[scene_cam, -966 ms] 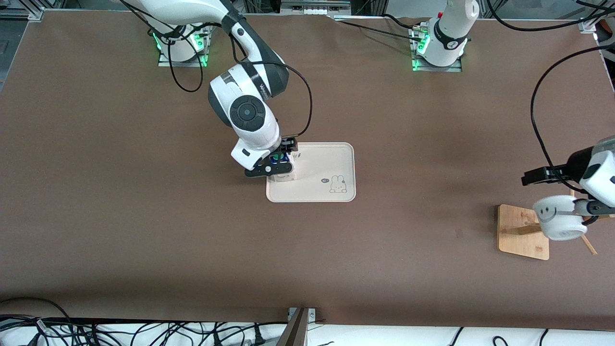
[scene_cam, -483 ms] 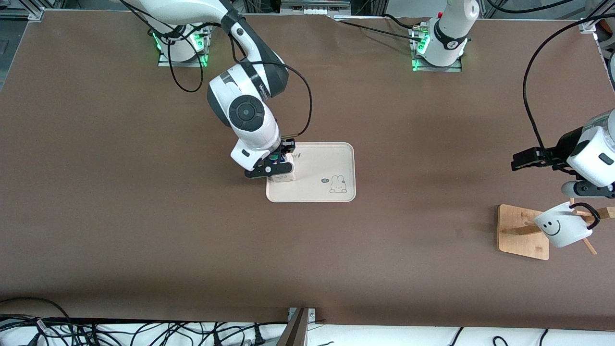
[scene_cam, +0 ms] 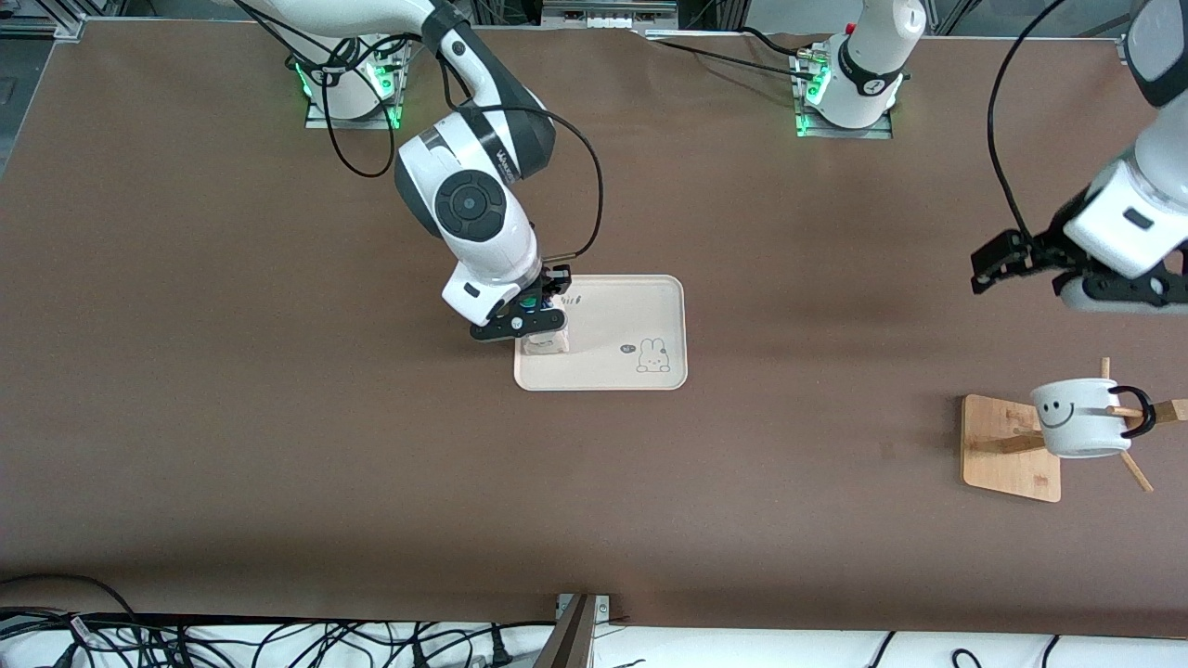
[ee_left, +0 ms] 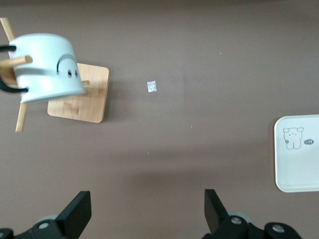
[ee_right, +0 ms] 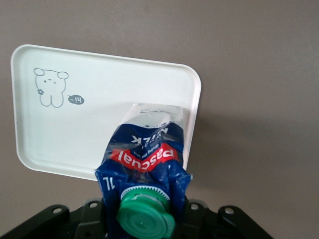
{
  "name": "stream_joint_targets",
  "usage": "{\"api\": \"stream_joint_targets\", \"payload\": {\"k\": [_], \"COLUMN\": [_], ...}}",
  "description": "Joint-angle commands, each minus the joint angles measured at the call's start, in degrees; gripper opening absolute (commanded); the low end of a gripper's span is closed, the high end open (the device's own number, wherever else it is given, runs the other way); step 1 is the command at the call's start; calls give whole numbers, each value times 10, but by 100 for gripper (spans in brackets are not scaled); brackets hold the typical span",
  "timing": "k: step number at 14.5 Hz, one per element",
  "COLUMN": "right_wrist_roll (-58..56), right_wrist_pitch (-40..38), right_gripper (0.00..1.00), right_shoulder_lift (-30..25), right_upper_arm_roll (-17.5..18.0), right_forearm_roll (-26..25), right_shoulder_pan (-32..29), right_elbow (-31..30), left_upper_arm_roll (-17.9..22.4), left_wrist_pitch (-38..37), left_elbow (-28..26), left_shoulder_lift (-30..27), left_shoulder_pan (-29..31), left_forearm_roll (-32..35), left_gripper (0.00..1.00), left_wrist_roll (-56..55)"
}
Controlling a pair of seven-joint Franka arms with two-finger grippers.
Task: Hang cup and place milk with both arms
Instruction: 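Release the mug and raise the left gripper while the right gripper carries milk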
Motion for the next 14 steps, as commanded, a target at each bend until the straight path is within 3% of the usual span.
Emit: {"api": "stream_joint_targets", "payload": {"k": [1, 4, 9, 14], "right_wrist_roll": [5, 1, -9, -167], "right_wrist_pitch": [-29, -91, -146, -173], "right_gripper": [42, 42, 42, 42], "right_shoulder_lift": [-34, -84, -163, -178], "right_upper_arm_roll": [-6, -40, -134, -245], "right_forearm_roll": [0, -3, -16, -9], "right_shoulder_pan": [3, 3, 3, 2], "right_elbow": [-4, -4, -3, -5], "left_upper_arm_roll": [12, 10, 6, -1], "left_wrist_pitch": [-3, -5, -28, -64], "left_elbow": [-59, -53, -5, 41], "left_shoulder_lift": [-58, -48, -20, 9], "left_shoulder_pan": [-15, -14, -16, -20], "left_forearm_roll": [22, 24, 25, 26], "left_gripper": [100, 100, 100, 100], "left_wrist_roll": [44, 43, 46, 44]}}
